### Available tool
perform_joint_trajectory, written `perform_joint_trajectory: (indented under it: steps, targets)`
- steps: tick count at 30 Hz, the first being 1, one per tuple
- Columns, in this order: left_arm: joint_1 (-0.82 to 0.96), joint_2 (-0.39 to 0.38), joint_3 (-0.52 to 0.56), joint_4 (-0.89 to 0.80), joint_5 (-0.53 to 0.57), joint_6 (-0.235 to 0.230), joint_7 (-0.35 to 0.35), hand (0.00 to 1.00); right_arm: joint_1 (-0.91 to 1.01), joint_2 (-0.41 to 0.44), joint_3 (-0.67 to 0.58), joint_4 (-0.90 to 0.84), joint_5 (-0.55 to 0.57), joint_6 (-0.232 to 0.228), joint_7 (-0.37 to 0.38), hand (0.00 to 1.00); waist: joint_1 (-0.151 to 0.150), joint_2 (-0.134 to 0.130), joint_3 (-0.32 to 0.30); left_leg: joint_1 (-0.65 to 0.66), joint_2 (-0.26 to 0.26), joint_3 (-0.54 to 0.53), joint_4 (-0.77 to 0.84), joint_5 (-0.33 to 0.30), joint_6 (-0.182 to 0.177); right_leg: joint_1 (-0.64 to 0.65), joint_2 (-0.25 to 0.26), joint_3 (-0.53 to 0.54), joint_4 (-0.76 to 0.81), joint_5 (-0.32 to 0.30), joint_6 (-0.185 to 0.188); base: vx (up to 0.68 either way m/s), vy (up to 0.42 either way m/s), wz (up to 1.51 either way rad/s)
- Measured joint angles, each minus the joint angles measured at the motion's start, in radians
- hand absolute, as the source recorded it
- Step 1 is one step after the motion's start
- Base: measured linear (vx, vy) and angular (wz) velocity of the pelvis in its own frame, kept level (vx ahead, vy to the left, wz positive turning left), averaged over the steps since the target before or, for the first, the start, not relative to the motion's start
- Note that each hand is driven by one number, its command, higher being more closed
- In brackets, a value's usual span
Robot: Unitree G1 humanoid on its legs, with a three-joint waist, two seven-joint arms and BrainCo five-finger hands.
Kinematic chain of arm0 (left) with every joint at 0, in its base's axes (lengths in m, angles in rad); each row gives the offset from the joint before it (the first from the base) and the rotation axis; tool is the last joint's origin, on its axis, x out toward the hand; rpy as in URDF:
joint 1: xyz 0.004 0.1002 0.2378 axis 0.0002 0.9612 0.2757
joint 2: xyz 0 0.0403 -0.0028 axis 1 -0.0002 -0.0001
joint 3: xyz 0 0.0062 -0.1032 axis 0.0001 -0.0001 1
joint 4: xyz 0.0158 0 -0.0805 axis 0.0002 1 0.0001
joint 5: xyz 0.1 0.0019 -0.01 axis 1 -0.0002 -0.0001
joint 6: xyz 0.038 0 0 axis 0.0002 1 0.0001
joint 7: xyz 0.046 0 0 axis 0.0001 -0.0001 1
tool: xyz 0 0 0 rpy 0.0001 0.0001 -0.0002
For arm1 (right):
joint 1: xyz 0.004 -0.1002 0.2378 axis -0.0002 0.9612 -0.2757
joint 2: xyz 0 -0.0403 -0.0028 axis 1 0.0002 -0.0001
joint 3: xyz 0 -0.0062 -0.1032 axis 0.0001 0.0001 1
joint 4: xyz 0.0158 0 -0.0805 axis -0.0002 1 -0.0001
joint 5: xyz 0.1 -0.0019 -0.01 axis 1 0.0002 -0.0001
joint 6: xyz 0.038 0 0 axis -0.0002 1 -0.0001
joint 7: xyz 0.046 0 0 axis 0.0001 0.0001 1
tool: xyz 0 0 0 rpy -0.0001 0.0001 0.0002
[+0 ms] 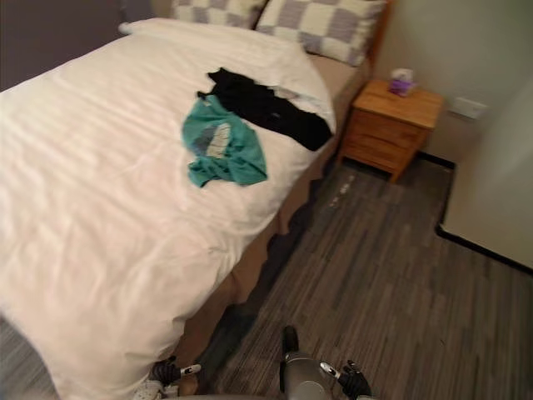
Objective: Tidy the bed and pick cloth on bed and put in laundry
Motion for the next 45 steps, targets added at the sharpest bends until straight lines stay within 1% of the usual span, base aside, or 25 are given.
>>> perform_joint_trajectory:
  steps: [1, 2, 3, 4, 5, 6, 7, 8, 9, 10, 11, 12, 13, 14, 15, 17, 21, 24, 26, 28, 30, 35, 36, 41, 45]
  targets:
    - [-0.003, 0.013, 0.000, 0.002, -0.008, -0.002, 0.006, 0.00, 0.022, 0.015, 0.011, 0.005, 0.000, 0.001, -0.014, 0.00, 0.014, -0.025, -0.004, 0.011, -0.018, 0.002, 0.031, -0.005, 0.011, 0.026, -0.003, -0.011, -0.022, -0.034, 0.069, 0.03, -0.086, -1.09]
    - [-0.009, 0.020, 0.000, 0.004, -0.008, -0.002, 0.010, 0.00, 0.020, 0.013, 0.029, 0.006, 0.000, 0.002, -0.016, 0.00, 0.017, -0.047, 0.003, -0.003, -0.017, -0.008, 0.089, -0.003, 0.059, 0.039, 0.022, 0.029, -0.054, -0.031, 0.062, 0.01, -0.092, -1.18]
    - [-0.010, 0.019, -0.003, 0.003, -0.008, -0.002, 0.010, 0.00, 0.005, 0.014, 0.035, 0.007, 0.000, 0.005, -0.016, 0.00, 0.017, -0.052, 0.005, -0.021, -0.020, -0.021, 0.111, -0.025, 0.097, 0.054, 0.031, 0.051, -0.102, -0.024, 0.066, -0.11, -0.074, -0.93]
    - [-0.010, 0.012, -0.007, 0.000, -0.008, -0.003, 0.010, 0.00, -0.004, 0.006, 0.035, 0.013, -0.001, 0.012, -0.016, 0.00, 0.021, -0.035, 0.003, -0.042, -0.037, -0.057, 0.066, -0.051, 0.098, 0.074, 0.049, 0.038, -0.166, -0.036, 0.074, -0.18, -0.017, -1.21]
    - [-0.020, -0.022, -0.016, -0.003, -0.009, -0.007, 0.009, 0.00, -0.018, -0.027, 0.023, 0.012, 0.000, 0.022, -0.017, 0.00, 0.033, 0.006, 0.005, -0.076, -0.023, -0.034, -0.007, -0.016, 0.054, 0.003, 0.006, -0.037, 0.121, -0.131, 0.034, -0.14, -0.025, -1.09]
    - [-0.028, -0.022, -0.011, -0.003, -0.019, -0.005, 0.010, 0.00, -0.016, -0.024, 0.023, 0.011, 0.000, 0.023, -0.016, 0.00, 0.030, 0.002, 0.001, -0.075, -0.030, -0.026, -0.007, -0.016, 0.053, 0.005, -0.034, -0.038, 0.217, -0.171, 0.039, 0.03, -0.071, -0.84]
    - [-0.027, -0.018, -0.015, 0.003, -0.021, 0.010, 0.013, 0.00, -0.007, -0.021, 0.019, 0.011, 0.000, 0.030, -0.016, 0.00, 0.012, -0.006, -0.006, -0.060, -0.031, -0.019, -0.010, -0.015, 0.048, 0.074, -0.081, -0.037, 0.242, -0.250, 0.081, 0.19, -0.135, -0.42]
    - [-0.026, -0.015, -0.018, 0.002, -0.022, 0.014, 0.013, 0.00, 0.003, -0.002, 0.018, 0.011, -0.001, 0.037, -0.016, 0.00, 0.015, -0.024, -0.015, -0.043, -0.039, 0.001, -0.009, -0.016, 0.028, 0.137, -0.089, -0.018, 0.155, -0.305, 0.165, 0.21, -0.133, -0.56]
    - [-0.027, -0.012, -0.021, 0.004, -0.025, 0.018, 0.013, 0.00, 0.005, 0.011, 0.019, 0.010, -0.003, 0.038, -0.014, 0.00, 0.019, -0.032, -0.019, -0.044, -0.042, 0.007, -0.009, -0.013, 0.022, 0.156, -0.072, -0.008, 0.112, -0.324, 0.164, 0.20, -0.121, -0.81]
    - [-0.035, -0.020, -0.036, 0.004, -0.026, 0.028, 0.010, 0.00, 0.002, -0.001, 0.013, 0.009, -0.013, 0.038, -0.011, 0.00, 0.019, -0.008, -0.017, -0.051, -0.024, 0.008, 0.018, -0.004, 0.014, 0.175, -0.033, 0.000, 0.058, -0.301, 0.142, 0.20, -0.107, -0.63]
    - [-0.035, -0.021, -0.043, 0.003, -0.026, 0.032, 0.010, 0.00, 0.006, 0.001, 0.012, 0.010, -0.019, 0.040, -0.013, 0.00, 0.017, -0.010, -0.016, -0.070, -0.009, 0.004, 0.081, 0.009, 0.025, 0.204, -0.019, 0.020, 0.012, -0.283, 0.131, 0.18, -0.133, -0.70]
    - [-0.030, -0.017, -0.043, -0.001, -0.026, 0.033, 0.010, 0.00, 0.017, 0.006, 0.011, 0.010, -0.021, 0.044, -0.012, 0.00, 0.027, -0.023, -0.020, -0.086, 0.004, 0.000, 0.100, -0.003, 0.000, 0.245, -0.012, 0.043, -0.057, -0.262, 0.128, 0.10, -0.118, -0.50]
    - [-0.030, -0.019, -0.043, -0.001, -0.027, 0.037, 0.010, 0.00, 0.018, 0.005, 0.008, 0.011, -0.021, 0.044, -0.012, 0.00, 0.027, -0.020, -0.024, -0.084, 0.004, 0.000, 0.070, -0.006, -0.007, 0.261, -0.008, 0.049, -0.082, -0.249, 0.126, 0.01, -0.137, -0.53]
    - [-0.031, -0.027, -0.043, -0.002, -0.026, 0.038, 0.011, 0.00, 0.027, 0.002, 0.006, 0.014, -0.022, 0.045, -0.011, 0.00, 0.023, -0.016, -0.027, -0.084, 0.004, 0.003, -0.006, 0.014, -0.012, 0.292, 0.001, 0.059, -0.130, -0.229, 0.131, -0.06, -0.106, -0.81]
    - [-0.019, -0.034, -0.041, -0.002, -0.035, 0.047, 0.010, 0.00, 0.028, -0.007, 0.009, 0.014, -0.023, 0.047, -0.009, 0.00, 0.034, -0.001, -0.043, -0.087, 0.015, 0.008, -0.052, 0.096, -0.012, 0.308, 0.029, 0.101, -0.192, -0.197, 0.148, -0.03, -0.069, -0.73]
    - [-0.019, -0.031, -0.042, -0.002, -0.047, 0.068, 0.008, 0.00, 0.027, -0.005, 0.010, 0.011, -0.022, 0.049, -0.005, 0.00, 0.020, 0.001, -0.049, -0.097, 0.021, 0.014, -0.048, 0.100, -0.011, 0.338, 0.044, 0.113, -0.286, -0.145, 0.161, 0.03, 0.011, -0.40]
    - [-0.024, -0.021, -0.033, -0.001, -0.048, 0.076, 0.007, 0.00, 0.029, 0.002, 0.010, 0.014, -0.019, 0.056, 0.009, 0.00, 0.033, -0.009, -0.042, -0.116, 0.023, 0.039, -0.004, 0.107, -0.004, 0.376, 0.047, 0.129, -0.389, -0.071, 0.177, 0.00, 0.030, -0.24]
    - [-0.025, -0.021, -0.003, 0.000, -0.049, 0.076, -0.011, 0.00, 0.031, 0.000, 0.016, 0.015, -0.017, 0.056, 0.012, 0.00, 0.036, -0.011, -0.037, -0.129, 0.011, 0.023, 0.054, 0.109, -0.003, 0.407, 0.028, 0.133, -0.430, -0.058, 0.189, -0.01, 0.028, -0.06]
    - [-0.024, -0.035, 0.037, -0.001, -0.050, 0.066, -0.022, 0.00, 0.027, -0.022, 0.056, 0.023, 0.000, 0.062, 0.029, 0.00, 0.044, -0.004, -0.036, -0.135, -0.012, -0.047, 0.095, 0.119, 0.014, 0.422, 0.021, 0.167, -0.458, -0.035, 0.194, -0.01, 0.033, -0.29]
    - [-0.020, -0.034, 0.042, 0.000, -0.061, 0.059, -0.030, 0.00, 0.016, -0.039, 0.082, 0.034, 0.004, 0.076, 0.040, 0.00, 0.067, 0.002, -0.039, -0.133, -0.022, -0.096, 0.086, 0.121, 0.017, 0.429, 0.023, 0.202, -0.482, -0.021, 0.196, 0.02, 0.026, -0.54]
    - [-0.013, -0.034, 0.039, 0.003, -0.069, 0.062, -0.038, 0.00, 0.015, -0.044, 0.082, 0.041, 0.045, 0.080, 0.055, 0.00, 0.062, 0.011, -0.046, -0.130, -0.027, -0.108, 0.052, 0.124, 0.022, 0.427, 0.026, 0.211, -0.518, 0.006, 0.197, -0.01, 0.010, -0.28]
    - [-0.020, -0.030, 0.035, 0.003, -0.068, 0.063, -0.049, 0.00, 0.012, -0.043, 0.098, 0.047, 0.082, 0.089, 0.067, 0.00, 0.066, -0.002, -0.039, -0.132, -0.036, -0.125, 0.033, 0.124, 0.022, 0.432, 0.030, 0.209, -0.564, 0.049, 0.193, -0.06, -0.003, -0.01]
    - [-0.023, -0.019, 0.034, 0.009, -0.069, 0.066, -0.049, 0.00, -0.008, -0.026, 0.078, 0.049, 0.089, 0.114, 0.105, 0.00, 0.066, -0.030, -0.050, -0.097, 0.025, -0.190, -0.054, 0.098, -0.008, 0.408, 0.095, 0.181, -0.573, 0.075, 0.161, -0.05, -0.015, 0.01]
    - [-0.023, -0.019, 0.034, 0.009, -0.069, 0.070, -0.049, 0.00, -0.006, -0.026, 0.076, 0.049, 0.089, 0.114, 0.105, 0.00, 0.066, -0.030, -0.049, -0.097, 0.025, -0.190, -0.054, 0.098, -0.008, 0.408, 0.095, 0.180, -0.573, 0.075, 0.161, 0.00, 0.000, 0.00]
    - [-0.025, -0.019, 0.043, 0.009, -0.090, 0.114, -0.049, 0.00, 0.002, -0.025, 0.064, 0.049, 0.087, 0.115, 0.104, 0.00, 0.066, -0.030, -0.049, -0.097, 0.025, -0.191, -0.053, 0.098, -0.008, 0.409, 0.095, 0.178, -0.573, 0.075, 0.161, 0.00, 0.000, 0.00]
